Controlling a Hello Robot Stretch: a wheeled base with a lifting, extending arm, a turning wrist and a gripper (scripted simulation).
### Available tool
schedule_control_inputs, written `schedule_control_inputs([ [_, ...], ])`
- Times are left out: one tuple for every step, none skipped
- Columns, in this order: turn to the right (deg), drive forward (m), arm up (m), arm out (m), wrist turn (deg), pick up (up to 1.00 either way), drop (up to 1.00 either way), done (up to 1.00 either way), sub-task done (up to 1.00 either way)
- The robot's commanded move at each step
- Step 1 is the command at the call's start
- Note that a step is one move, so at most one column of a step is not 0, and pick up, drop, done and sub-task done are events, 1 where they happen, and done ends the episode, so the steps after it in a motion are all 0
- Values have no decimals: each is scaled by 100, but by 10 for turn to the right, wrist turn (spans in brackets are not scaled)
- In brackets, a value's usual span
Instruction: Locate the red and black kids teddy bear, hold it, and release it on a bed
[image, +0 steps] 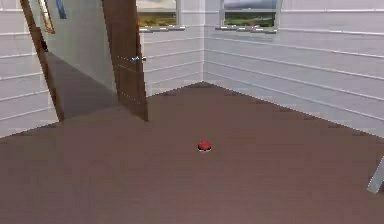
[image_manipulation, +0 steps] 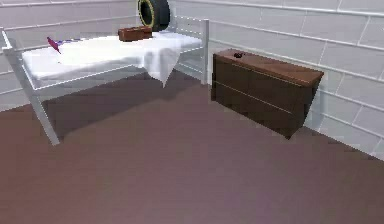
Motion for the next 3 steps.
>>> schedule_control_inputs([
  [-270, 0, 0, 0, 0, 0, 0, 0, 0],
  [0, 100, 0, 0, 0, 0, 0, 0, 0],
  [0, 100, 0, 0, 0, 0, 0, 0, 0],
])
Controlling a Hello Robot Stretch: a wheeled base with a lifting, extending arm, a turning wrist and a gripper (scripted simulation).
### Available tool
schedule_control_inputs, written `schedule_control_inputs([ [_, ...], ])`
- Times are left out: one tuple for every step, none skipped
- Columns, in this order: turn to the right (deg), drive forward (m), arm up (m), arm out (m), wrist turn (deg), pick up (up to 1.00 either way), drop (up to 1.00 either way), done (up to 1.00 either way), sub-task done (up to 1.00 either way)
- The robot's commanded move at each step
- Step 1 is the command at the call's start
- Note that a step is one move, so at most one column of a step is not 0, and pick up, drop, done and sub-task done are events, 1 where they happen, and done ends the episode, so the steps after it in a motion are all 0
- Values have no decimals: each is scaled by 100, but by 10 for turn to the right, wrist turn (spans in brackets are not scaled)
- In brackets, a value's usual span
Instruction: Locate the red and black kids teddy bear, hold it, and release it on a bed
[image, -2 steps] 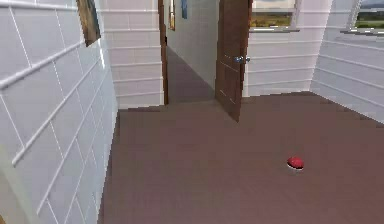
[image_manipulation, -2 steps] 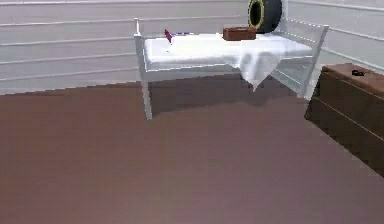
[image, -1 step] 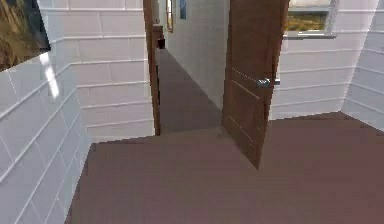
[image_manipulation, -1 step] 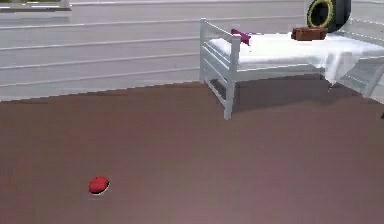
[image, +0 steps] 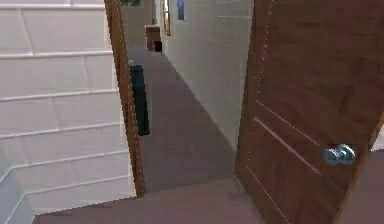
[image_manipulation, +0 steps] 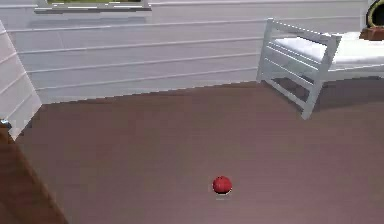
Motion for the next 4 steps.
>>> schedule_control_inputs([
  [0, 100, 0, 0, 0, 0, 0, 0, 0],
  [-60, 0, 0, 0, 0, 0, 0, 0, 0],
  [0, 35, 0, 0, 0, 0, 0, 0, 0],
  [0, 100, 0, 0, 0, 0, 0, 0, 0],
])
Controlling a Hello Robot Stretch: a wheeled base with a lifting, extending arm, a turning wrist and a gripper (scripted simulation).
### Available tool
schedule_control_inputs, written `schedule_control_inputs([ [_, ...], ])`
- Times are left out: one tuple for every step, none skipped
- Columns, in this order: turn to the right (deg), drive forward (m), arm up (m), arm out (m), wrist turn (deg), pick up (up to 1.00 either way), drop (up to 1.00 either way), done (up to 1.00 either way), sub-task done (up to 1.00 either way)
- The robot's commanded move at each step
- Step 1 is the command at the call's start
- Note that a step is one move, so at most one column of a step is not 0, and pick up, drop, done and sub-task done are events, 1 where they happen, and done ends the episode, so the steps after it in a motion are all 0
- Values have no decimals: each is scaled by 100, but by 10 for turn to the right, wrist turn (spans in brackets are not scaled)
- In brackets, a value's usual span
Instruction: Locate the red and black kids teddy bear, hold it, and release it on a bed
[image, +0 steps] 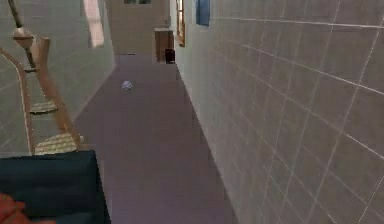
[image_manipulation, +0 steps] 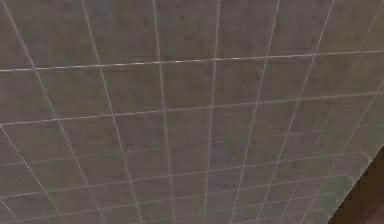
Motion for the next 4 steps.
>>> schedule_control_inputs([
  [-90, 0, 0, 0, 0, 0, 0, 0, 0],
  [0, 25, 0, 0, 0, 0, 0, 0, 0],
  [-450, 0, 0, 0, 0, 0, 0, 0, 0],
  [-450, 0, 0, 0, 0, 0, 0, 0, 0],
])
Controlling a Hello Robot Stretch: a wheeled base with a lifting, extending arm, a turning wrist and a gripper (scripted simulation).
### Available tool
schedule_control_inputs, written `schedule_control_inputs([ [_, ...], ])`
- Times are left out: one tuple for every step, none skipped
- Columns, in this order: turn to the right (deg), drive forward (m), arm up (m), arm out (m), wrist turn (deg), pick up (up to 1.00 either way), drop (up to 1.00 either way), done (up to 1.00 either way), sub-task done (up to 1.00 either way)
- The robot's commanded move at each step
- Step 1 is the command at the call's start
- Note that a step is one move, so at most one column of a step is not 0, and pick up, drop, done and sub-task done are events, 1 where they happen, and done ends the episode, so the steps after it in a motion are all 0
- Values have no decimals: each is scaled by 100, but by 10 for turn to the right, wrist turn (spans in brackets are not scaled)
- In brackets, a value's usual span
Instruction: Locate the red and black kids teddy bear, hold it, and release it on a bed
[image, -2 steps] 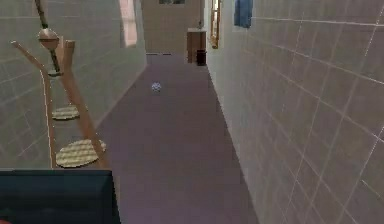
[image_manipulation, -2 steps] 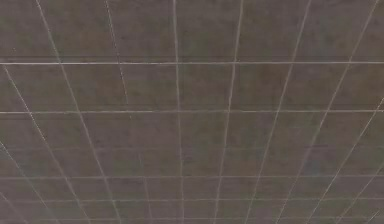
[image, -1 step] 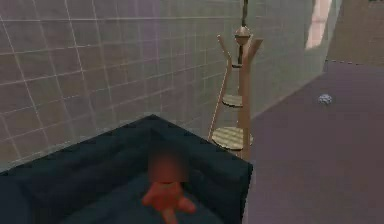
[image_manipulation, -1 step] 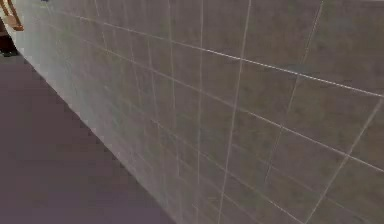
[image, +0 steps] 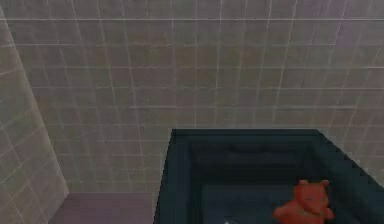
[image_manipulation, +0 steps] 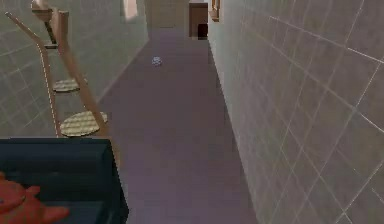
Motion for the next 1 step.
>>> schedule_control_inputs([
  [-450, 0, 0, 0, 0, 0, 0, 0, 0],
])
